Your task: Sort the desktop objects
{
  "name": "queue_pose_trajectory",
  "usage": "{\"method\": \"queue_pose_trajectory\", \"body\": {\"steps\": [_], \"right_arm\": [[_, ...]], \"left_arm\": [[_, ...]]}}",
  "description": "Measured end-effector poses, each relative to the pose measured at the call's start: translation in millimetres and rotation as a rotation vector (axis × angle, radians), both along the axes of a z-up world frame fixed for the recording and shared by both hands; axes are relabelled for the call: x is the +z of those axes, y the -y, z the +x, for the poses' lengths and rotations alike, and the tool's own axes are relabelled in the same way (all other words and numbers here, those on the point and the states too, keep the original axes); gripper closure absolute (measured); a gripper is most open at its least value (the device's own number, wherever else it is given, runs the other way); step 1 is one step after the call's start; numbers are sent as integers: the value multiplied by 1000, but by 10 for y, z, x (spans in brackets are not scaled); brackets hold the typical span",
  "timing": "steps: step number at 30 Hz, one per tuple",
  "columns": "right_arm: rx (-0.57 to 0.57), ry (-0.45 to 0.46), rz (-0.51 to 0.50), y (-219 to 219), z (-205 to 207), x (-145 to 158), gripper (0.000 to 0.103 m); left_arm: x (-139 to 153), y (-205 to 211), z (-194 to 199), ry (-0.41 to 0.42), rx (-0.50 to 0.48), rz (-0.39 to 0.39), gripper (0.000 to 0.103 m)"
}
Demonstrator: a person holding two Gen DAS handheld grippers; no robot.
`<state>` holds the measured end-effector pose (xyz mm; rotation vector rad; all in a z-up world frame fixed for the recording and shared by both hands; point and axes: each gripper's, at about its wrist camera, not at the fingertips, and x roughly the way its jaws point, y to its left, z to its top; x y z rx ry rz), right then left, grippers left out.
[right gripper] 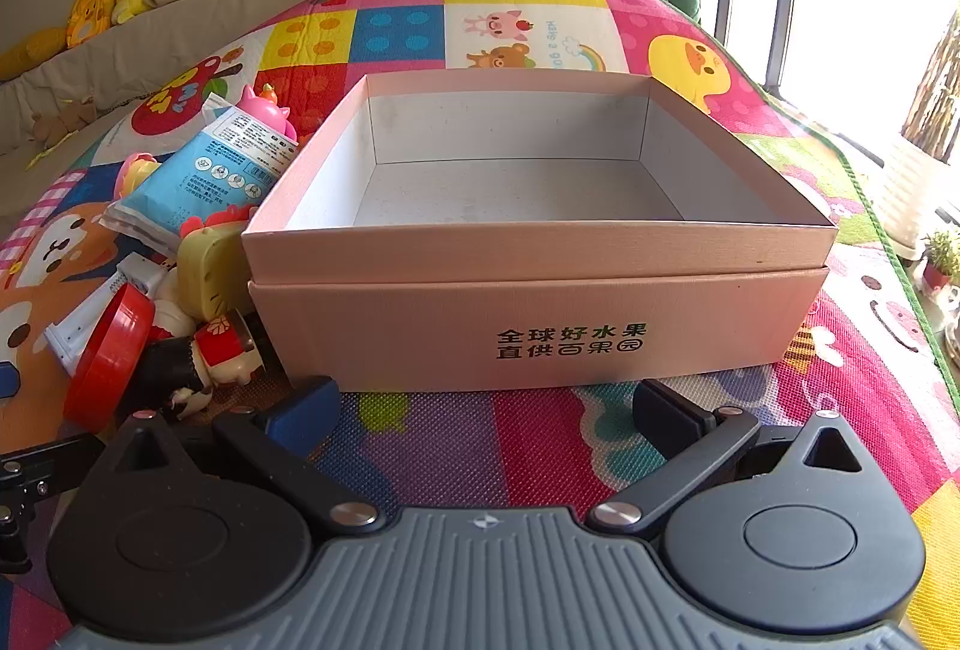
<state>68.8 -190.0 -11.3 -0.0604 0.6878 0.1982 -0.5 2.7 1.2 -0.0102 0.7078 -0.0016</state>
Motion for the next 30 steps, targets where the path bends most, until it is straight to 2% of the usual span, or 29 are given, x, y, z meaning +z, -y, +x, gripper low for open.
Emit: {"method": "queue_pose_trajectory", "body": {"steps": [30], "right_arm": [[2, -2, -3, -25, 0, 6, 0]], "left_arm": [[-4, -6, 10, -2, 0, 0, 0]]}}
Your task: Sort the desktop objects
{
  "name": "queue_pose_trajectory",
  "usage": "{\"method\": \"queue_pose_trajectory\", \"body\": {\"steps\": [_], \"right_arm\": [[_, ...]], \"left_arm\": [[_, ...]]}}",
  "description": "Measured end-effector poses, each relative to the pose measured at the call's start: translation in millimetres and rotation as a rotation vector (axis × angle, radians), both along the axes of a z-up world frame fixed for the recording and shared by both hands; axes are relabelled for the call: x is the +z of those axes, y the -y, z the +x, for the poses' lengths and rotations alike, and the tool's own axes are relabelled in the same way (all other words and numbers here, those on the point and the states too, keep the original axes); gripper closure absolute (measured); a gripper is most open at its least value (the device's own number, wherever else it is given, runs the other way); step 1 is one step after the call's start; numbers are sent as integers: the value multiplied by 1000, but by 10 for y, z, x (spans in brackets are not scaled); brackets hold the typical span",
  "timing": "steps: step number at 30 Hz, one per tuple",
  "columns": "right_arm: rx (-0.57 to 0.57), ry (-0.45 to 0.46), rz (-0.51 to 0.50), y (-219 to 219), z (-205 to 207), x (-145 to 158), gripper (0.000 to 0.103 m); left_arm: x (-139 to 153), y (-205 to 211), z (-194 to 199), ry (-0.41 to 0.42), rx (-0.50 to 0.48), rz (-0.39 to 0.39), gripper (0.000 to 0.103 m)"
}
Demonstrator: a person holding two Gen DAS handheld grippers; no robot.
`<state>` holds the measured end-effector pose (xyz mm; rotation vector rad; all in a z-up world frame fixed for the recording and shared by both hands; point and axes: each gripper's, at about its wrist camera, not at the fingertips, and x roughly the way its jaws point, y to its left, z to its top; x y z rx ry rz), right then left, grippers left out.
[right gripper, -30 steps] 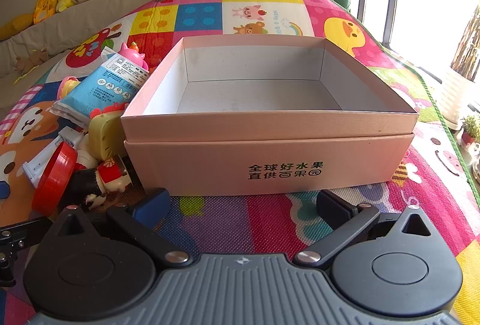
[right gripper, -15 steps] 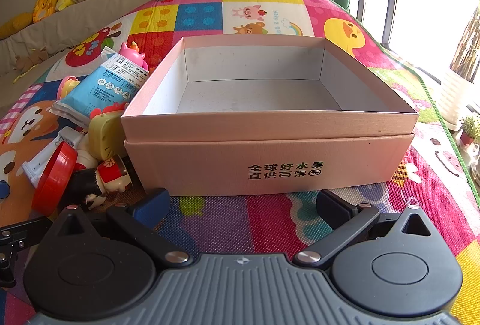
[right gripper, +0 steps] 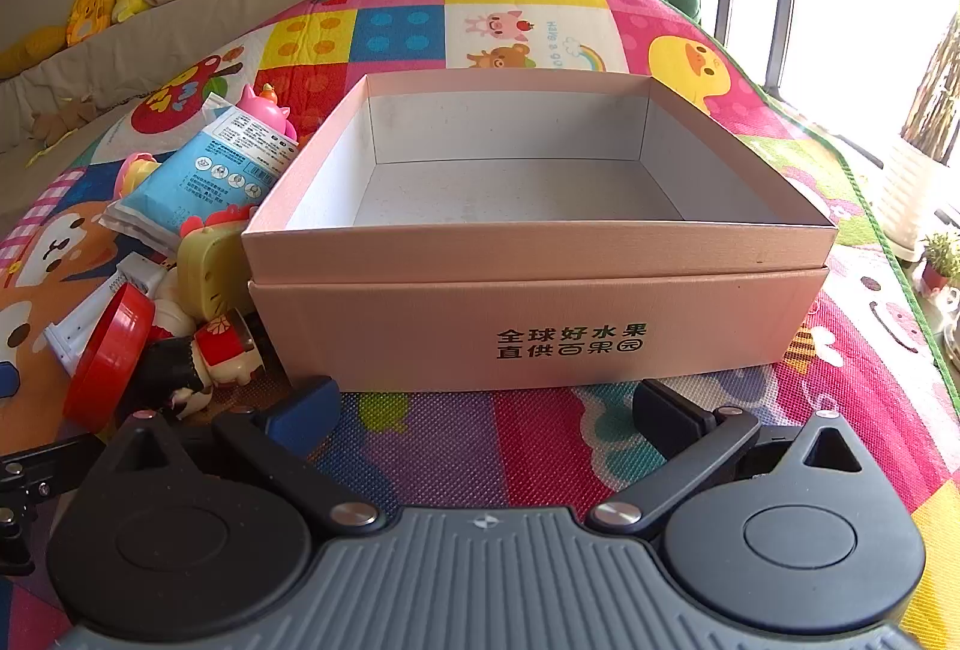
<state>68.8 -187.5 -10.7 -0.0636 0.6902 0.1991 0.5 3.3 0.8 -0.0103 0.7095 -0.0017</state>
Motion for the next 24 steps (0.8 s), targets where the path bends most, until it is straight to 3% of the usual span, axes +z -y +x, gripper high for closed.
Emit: {"method": "queue_pose_trajectory", "body": {"steps": [24], "right_arm": [[0, -1, 7, 27, 9, -2, 0]], "left_arm": [[-9, -29, 21, 3, 0, 4, 0]]}}
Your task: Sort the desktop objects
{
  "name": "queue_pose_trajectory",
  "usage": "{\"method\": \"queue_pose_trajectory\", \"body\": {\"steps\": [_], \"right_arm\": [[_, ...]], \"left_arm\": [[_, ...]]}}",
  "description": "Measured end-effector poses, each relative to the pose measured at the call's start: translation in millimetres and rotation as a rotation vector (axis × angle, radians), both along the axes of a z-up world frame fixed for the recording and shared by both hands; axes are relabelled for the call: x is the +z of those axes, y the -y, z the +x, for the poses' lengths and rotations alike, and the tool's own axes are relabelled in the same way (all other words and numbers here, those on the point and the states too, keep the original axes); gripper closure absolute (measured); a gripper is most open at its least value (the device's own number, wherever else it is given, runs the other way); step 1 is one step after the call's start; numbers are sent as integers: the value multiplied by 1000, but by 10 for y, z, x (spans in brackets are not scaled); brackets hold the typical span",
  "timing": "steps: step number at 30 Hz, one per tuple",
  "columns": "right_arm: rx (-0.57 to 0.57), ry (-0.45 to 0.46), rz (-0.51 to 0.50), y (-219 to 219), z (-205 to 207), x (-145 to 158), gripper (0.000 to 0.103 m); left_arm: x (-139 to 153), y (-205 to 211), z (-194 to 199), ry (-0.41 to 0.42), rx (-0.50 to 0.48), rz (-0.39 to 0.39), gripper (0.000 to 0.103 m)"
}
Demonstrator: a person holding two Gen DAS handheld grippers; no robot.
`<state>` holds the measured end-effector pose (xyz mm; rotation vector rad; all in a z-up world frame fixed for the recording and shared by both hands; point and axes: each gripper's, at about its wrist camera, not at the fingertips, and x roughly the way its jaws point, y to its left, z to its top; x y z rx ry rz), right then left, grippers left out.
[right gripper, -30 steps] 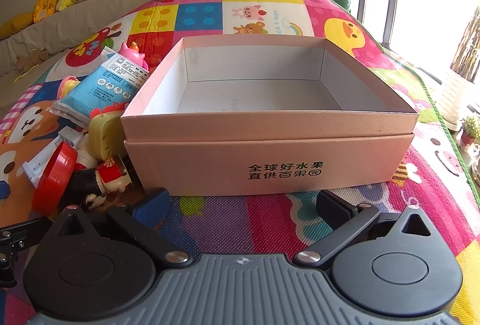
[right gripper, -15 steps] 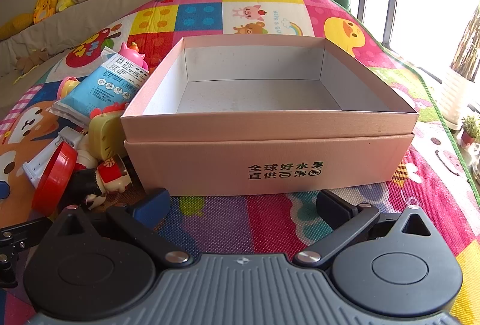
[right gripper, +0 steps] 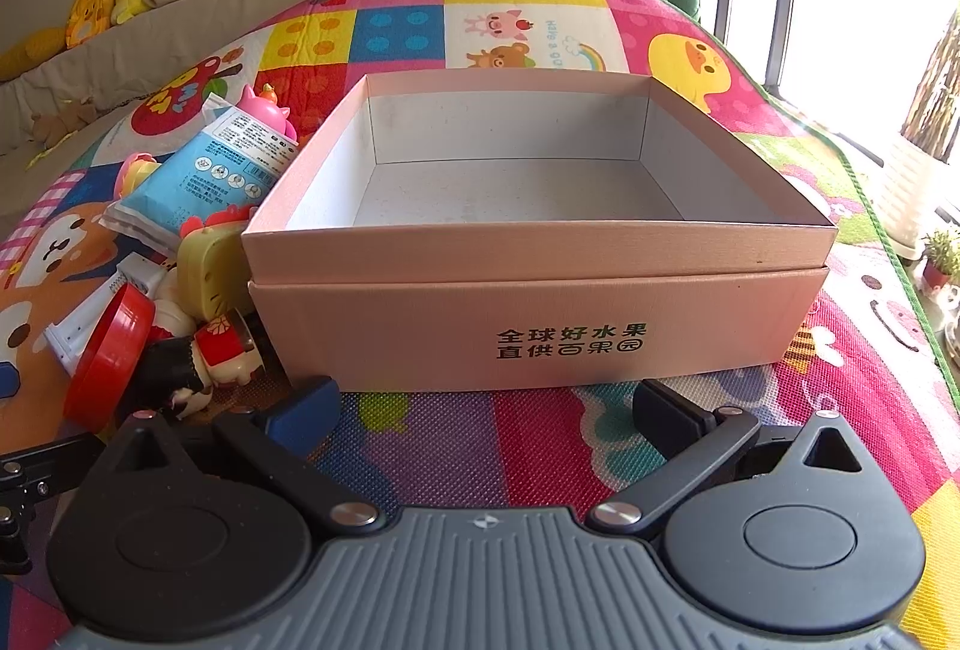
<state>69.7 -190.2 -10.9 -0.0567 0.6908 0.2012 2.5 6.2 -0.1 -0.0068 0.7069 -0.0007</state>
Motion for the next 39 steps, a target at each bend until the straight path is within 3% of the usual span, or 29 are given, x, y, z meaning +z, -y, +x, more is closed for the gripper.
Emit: {"method": "queue_pose_trajectory", "body": {"steps": [33, 39], "right_arm": [[1, 0, -3, -1, 8, 9, 0], [34, -47, -7, 36, -19, 44, 0]], "left_arm": [[2, 4, 4, -2, 1, 3, 0], [-13, 28, 3, -8, 0, 13, 0]]}}
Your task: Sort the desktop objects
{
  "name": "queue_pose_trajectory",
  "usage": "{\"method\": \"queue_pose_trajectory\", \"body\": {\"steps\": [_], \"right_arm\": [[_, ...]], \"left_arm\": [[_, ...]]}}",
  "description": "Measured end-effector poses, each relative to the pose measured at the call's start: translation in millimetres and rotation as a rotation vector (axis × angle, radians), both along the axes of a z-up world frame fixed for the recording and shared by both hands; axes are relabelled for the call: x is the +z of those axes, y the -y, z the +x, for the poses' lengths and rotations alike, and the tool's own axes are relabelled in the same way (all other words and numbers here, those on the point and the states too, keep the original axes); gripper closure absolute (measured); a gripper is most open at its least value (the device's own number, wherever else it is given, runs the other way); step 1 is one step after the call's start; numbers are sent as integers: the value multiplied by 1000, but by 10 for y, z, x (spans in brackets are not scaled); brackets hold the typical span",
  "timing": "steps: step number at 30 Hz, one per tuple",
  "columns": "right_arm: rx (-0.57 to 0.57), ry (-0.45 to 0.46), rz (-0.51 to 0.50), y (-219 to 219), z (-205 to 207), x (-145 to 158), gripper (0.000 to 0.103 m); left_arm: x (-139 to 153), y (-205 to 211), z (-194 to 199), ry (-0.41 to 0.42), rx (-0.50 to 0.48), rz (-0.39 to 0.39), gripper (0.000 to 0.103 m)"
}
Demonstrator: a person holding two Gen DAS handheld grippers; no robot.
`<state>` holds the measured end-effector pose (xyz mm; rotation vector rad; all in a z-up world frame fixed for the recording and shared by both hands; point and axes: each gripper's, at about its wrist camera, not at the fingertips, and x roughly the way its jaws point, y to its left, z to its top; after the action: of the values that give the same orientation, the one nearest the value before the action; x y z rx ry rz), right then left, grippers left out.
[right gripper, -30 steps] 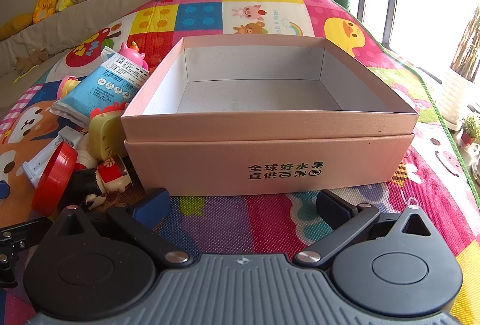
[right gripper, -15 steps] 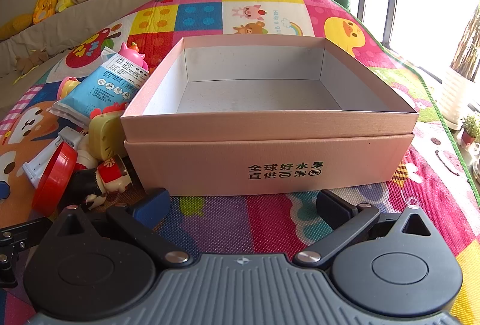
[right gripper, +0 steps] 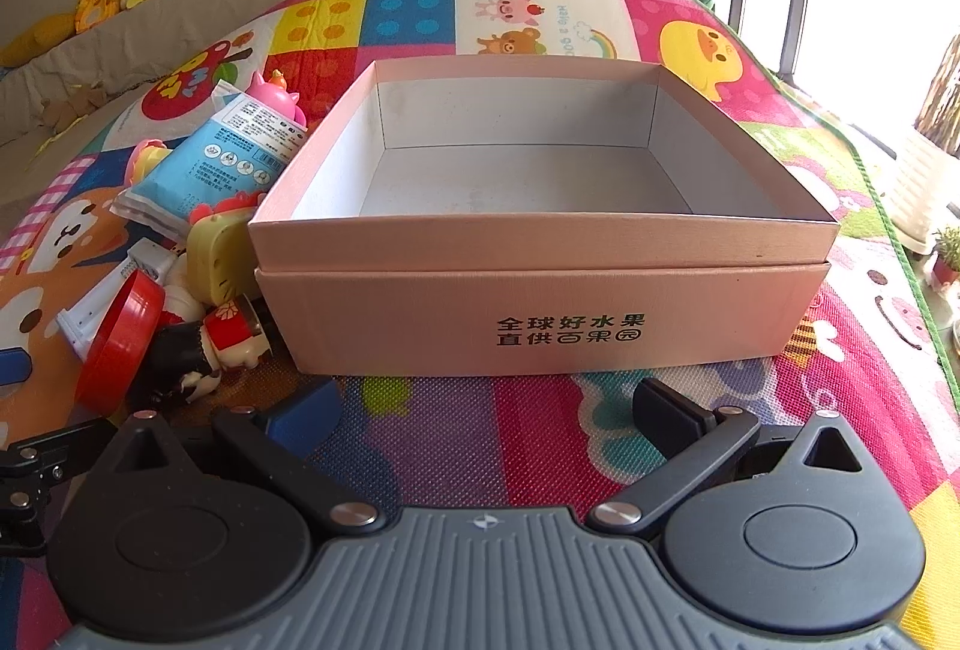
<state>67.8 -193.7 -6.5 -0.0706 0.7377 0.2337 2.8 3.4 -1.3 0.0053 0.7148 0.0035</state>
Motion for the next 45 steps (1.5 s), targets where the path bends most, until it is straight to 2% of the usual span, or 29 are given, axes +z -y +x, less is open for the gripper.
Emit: {"method": "queue_pose_trajectory", "body": {"steps": [9, 12, 15, 18, 20, 22, 26, 27, 28, 30, 32, 34, 35, 36, 38, 42, 43, 45], "right_arm": [[74, -37, -14, 98, -136, 33, 0], [109, -41, -19, 121, -144, 45, 0], [165, -62, -1, 198, -134, 82, 0], [141, -72, 103, 356, -87, 144, 0], [137, -78, 127, 361, -40, 154, 0], [164, -80, 110, 265, -30, 160, 0], [343, -1, 33, -130, -237, 217, 0], [391, 38, 1, -238, -314, 229, 5], [437, 94, -45, -368, -408, 243, 15], [490, 164, -126, -577, -514, 242, 28], [522, 201, -181, -771, -547, 226, 39], [540, 204, -212, -888, -527, 192, 53], [547, 203, -225, -939, -514, 165, 56], [544, 212, -233, -961, -511, 152, 66], [537, 198, -226, -948, -496, 170, 69], [518, 154, -115, -603, -556, 315, 69], [507, 143, -98, -509, -577, 337, 80], [462, 139, -106, -313, -639, 358, 87]], "left_arm": [[43, 13, 55, -49, -13, 11, 0], [80, -36, 57, -56, -32, -12, 0], [149, -70, -38, 12, -26, -47, 0], [220, 22, -65, 72, -45, 6, 0], [303, 57, -45, 119, -15, 52, 0], [372, 15, -37, 149, 12, 54, 0], [481, -184, -22, 160, 81, 16, 0], [489, -221, -27, 161, 94, 14, 0], [495, -266, -38, 162, 109, 9, 0], [509, -339, -72, 170, 136, -11, 0], [525, -399, -103, 180, 153, -43, 0], [536, -429, -125, 188, 158, -70, 0], [538, -427, -140, 190, 156, -76, 0], [541, -422, -148, 193, 152, -77, 0], [536, -391, -162, 194, 138, -75, 0], [478, -232, -149, 170, 56, -77, 0], [447, -156, -140, 158, 21, -72, 0], [385, 5, -126, 140, -44, -56, 0]]}}
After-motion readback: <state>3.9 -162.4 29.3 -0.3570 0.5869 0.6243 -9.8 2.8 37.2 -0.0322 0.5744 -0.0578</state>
